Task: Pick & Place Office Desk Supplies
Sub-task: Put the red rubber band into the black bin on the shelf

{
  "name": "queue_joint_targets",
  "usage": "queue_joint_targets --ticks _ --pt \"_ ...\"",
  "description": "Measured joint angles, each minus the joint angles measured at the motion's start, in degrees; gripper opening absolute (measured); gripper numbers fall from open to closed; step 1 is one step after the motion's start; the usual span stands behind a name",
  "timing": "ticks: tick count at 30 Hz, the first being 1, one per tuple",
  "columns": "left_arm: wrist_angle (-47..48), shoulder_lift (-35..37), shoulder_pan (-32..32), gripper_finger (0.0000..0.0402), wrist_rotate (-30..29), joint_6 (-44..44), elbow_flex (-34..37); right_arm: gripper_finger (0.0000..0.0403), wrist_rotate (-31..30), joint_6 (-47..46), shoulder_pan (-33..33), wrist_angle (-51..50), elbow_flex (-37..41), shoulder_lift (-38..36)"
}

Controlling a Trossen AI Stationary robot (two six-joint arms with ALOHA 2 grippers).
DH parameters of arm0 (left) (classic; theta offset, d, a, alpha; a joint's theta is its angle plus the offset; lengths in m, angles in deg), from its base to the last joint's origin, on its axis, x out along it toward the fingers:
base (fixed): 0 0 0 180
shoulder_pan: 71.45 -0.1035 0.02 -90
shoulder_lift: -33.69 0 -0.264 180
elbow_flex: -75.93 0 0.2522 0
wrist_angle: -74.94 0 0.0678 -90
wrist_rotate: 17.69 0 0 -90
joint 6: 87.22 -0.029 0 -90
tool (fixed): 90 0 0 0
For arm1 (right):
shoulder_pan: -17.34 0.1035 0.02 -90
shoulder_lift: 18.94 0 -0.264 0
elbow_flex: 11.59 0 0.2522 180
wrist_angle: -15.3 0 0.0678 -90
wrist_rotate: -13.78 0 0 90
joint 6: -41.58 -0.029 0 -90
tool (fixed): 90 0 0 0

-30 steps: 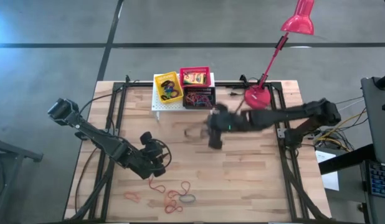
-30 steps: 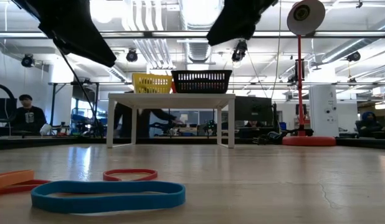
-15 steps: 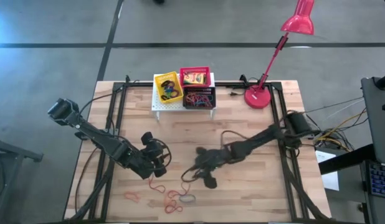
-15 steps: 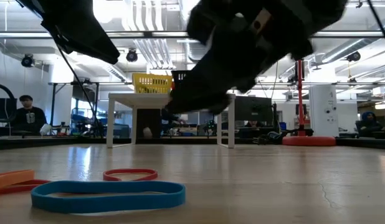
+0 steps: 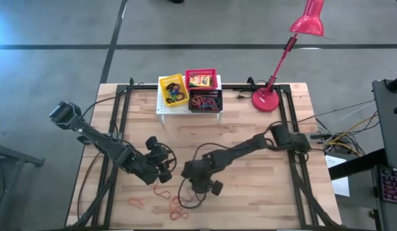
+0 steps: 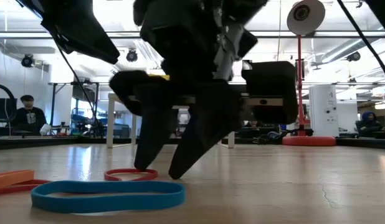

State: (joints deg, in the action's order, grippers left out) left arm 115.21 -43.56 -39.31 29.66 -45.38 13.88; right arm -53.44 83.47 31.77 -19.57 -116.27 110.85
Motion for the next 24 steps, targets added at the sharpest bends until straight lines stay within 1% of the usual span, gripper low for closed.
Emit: queue_joint_targets --ticks 2,5,8,11,13,15,19,24 --pt "0.0 0.0 0.0 0.0152 0.1 0.0 0.0 0.0138 0.1 3.5 -0.2 -3.2 -2.6 1.4" --pt "0.1 0.0 0.0 0.0152 0.2 0.0 0.0 0.0114 2.1 4.6 -1.2 -6.9 -4.9 2.5" --pt "0.1 0.0 0.0 0.0152 0.2 0.0 0.0 0.0077 1.7 3.9 -1.5 -7.7 -5.1 2.7" --pt "0.2 0.0 0.0 0.0152 0.2 0.0 0.0 0.0028 0.8 2.1 -1.6 -8.0 -4.7 2.6" --pt "0.3 0.0 0.0 0.0152 0.2 0.0 0.0 0.0015 0.0 -0.2 -1.6 -8.6 -4.7 2.1" --pt "0.3 0.0 0.0 0.0152 0.2 0.0 0.0 0.0011 -2.4 -3.4 -1.5 -10.6 -4.6 1.0" --pt "0.3 0.0 0.0 0.0152 0.2 0.0 0.0 0.0008 -11.1 -9.0 -0.6 -18.2 -3.9 -3.0" --pt "0.2 0.0 0.0 0.0152 0.2 0.0 0.1 0.0008 -17.9 -16.9 -0.6 -21.1 1.0 -11.1"
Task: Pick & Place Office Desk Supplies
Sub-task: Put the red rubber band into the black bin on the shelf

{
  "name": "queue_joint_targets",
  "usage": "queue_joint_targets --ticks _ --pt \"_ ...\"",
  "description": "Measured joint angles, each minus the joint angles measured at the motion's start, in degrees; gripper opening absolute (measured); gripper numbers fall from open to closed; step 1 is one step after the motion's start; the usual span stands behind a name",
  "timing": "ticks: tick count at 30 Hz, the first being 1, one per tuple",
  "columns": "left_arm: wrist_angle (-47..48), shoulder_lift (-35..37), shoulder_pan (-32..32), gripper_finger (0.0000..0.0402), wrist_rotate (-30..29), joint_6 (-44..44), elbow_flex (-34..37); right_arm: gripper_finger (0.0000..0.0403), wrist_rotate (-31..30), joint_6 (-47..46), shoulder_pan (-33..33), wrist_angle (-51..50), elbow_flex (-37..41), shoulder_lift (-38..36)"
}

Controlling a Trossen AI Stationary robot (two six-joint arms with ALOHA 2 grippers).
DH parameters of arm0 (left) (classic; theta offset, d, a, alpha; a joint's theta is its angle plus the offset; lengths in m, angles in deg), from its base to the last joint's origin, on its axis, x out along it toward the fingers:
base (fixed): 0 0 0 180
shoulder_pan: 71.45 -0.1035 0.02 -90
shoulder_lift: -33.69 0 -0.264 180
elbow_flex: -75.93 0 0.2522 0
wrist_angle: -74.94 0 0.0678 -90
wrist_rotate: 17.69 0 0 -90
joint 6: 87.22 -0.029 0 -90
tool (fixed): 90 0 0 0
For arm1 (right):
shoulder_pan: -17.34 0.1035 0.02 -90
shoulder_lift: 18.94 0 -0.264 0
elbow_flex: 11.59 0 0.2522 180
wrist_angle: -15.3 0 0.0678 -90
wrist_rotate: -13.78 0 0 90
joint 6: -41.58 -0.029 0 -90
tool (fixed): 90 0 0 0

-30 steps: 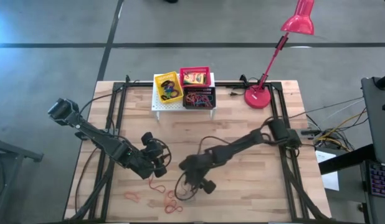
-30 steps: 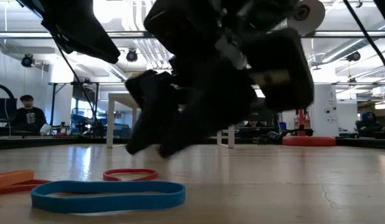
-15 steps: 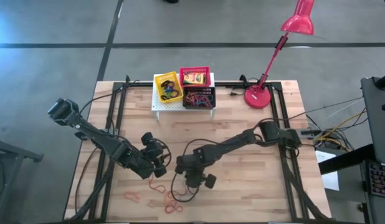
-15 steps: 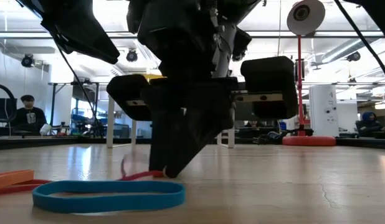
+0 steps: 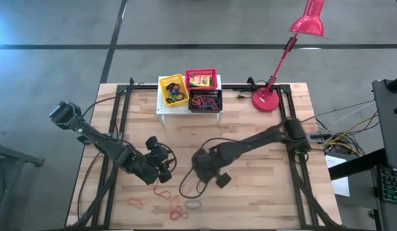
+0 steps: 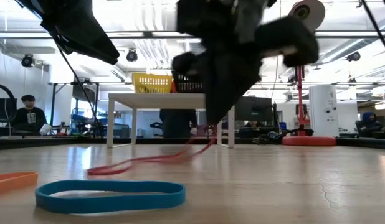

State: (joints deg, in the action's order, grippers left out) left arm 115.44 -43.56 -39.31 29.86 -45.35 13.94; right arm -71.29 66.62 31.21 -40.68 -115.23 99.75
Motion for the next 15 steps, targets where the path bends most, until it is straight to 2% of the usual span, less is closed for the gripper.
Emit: queue_joint_targets --ticks 10,12,15 --pt "-6.8 0.0 0.0 0.0152 0.0 0.6 5.8 0.0008 -17.4 -22.5 -0.1 1.3 17.8 -19.0" --pt "-8.1 0.0 0.0 0.0152 0.0 0.6 6.6 0.0008 -19.1 -26.6 -0.1 3.6 21.1 -22.5" --pt "-9.2 0.0 0.0 0.0152 0.0 0.6 7.0 0.0008 -18.9 -28.9 -0.3 12.8 26.3 -26.5"
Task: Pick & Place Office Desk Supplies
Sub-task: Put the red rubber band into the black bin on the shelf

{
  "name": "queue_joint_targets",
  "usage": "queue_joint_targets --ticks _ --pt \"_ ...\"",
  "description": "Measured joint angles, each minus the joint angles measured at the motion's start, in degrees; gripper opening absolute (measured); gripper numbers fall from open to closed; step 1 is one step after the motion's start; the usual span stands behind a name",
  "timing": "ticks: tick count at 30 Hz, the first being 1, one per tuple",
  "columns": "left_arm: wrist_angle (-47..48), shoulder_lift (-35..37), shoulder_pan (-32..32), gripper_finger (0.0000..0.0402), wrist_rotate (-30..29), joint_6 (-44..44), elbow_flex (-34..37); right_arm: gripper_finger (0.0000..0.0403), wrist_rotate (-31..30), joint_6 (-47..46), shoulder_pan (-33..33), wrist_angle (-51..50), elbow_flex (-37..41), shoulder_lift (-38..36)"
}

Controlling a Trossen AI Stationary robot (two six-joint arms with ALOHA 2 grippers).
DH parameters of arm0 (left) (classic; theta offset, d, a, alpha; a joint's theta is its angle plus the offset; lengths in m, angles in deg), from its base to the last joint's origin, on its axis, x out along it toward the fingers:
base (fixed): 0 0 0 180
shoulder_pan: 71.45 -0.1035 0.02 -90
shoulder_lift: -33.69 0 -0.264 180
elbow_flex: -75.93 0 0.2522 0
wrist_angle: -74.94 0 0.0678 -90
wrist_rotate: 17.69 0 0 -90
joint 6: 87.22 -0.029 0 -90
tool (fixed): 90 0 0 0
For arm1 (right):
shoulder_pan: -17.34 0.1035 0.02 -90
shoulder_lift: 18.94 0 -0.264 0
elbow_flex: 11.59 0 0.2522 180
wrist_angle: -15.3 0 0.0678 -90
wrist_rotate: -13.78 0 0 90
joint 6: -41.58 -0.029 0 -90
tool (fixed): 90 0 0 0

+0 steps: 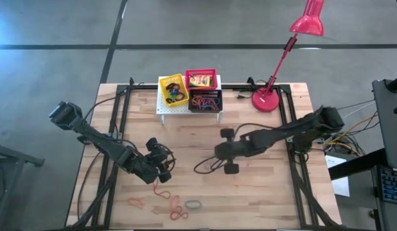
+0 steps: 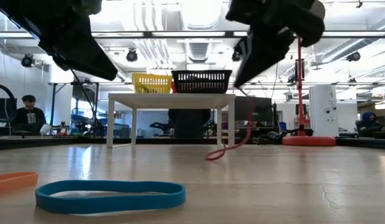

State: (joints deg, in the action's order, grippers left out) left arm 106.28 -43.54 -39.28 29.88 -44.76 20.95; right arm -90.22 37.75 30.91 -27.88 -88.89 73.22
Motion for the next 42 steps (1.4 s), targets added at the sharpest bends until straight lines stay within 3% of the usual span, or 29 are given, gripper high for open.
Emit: queue_joint_targets --ticks 3,7,11,20,28,34,38,42 --pt "-0.2 0.0 0.0 0.0152 0.0 0.0 0.0 0.0008 1.1 -0.1 0.0 13.0 5.5 -1.0" --pt "-0.2 0.0 0.0 0.0152 0.0 -0.2 0.0 0.0008 8.2 0.6 -0.1 30.3 10.7 1.9" --pt "-0.5 0.0 0.0 0.0152 0.0 -0.5 0.0 0.0008 15.0 0.8 -0.1 39.0 11.7 7.5" --pt "-1.1 0.0 0.0 0.0152 0.0 -0.6 0.1 0.0027 13.6 -1.0 -1.1 35.3 5.2 18.0" --pt "-1.1 0.0 0.0 0.0152 0.0 -0.6 0.1 0.0128 12.1 -1.2 -1.8 21.3 -1.2 19.2" --pt "-1.0 0.0 0.0 0.0152 0.0 -0.6 0.1 0.0180 10.8 2.3 -1.8 20.9 -1.1 20.4" --pt "-1.0 0.0 0.0 0.0152 0.0 -0.6 0.1 0.0170 11.0 2.3 -1.7 22.0 -0.9 22.4" --pt "-1.0 0.0 0.0 0.0152 0.0 -0.7 0.1 0.0116 11.0 3.3 -1.1 22.2 -0.9 23.5"
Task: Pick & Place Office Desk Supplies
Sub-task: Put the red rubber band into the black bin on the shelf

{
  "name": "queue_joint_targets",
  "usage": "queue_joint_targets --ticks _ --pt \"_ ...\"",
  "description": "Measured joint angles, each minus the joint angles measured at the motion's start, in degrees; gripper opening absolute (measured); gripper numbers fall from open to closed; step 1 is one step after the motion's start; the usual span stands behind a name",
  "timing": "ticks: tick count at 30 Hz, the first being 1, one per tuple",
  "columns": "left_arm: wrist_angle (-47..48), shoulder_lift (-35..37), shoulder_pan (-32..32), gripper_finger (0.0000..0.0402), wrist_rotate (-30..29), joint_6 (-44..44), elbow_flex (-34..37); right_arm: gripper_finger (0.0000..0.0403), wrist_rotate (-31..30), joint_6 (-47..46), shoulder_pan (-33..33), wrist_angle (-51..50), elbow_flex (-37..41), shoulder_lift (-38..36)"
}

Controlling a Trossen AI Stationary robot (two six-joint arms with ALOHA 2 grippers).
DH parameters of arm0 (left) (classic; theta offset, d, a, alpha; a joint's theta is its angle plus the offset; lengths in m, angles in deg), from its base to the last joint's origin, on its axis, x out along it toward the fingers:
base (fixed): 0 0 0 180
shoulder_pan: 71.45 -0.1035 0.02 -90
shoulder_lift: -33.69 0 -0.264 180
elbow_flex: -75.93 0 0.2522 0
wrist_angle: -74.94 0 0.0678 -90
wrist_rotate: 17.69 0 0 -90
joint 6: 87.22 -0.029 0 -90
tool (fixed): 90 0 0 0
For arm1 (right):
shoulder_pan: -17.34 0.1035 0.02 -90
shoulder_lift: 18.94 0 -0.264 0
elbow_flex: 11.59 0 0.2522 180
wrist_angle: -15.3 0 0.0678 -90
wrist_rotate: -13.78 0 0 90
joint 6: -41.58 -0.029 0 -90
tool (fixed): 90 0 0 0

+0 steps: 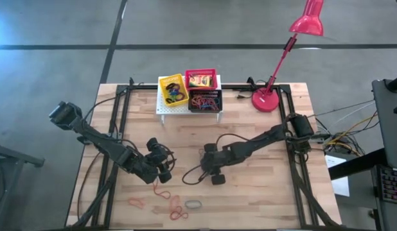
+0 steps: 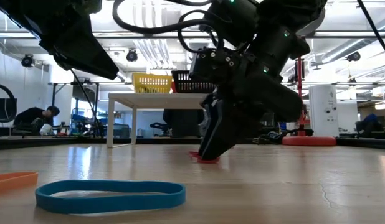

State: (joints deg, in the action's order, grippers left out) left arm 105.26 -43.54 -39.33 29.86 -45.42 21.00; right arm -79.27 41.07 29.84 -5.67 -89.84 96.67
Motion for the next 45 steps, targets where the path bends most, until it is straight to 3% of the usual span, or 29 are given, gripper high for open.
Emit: queue_joint_targets --ticks 4,6,17,28,35,45 --pt "0.0 0.0 0.0 0.0152 0.0 0.0 0.0 0.0032 0.0 1.3 0.5 -0.3 -0.1 -0.6" --pt "0.0 0.0 0.0 0.0152 0.0 0.0 0.0 0.0018 -0.1 1.3 0.5 -0.5 -0.2 -1.5" --pt "0.0 0.0 0.0 0.0152 0.0 0.0 0.0 0.0008 -9.7 1.0 0.6 -1.7 -0.5 -15.7" --pt "-0.4 0.0 0.0 0.0152 0.0 -0.4 0.0 0.0008 -23.9 8.1 -3.2 -1.0 -5.5 -28.4" --pt "-0.4 0.0 0.0 0.0152 0.0 -0.6 0.0 0.0008 -24.2 11.9 -11.3 -1.1 -9.4 -28.2" --pt "-0.4 0.0 0.0 0.0152 0.0 -0.9 0.0 0.0008 -24.1 9.7 -21.5 -1.2 -7.9 -28.3"
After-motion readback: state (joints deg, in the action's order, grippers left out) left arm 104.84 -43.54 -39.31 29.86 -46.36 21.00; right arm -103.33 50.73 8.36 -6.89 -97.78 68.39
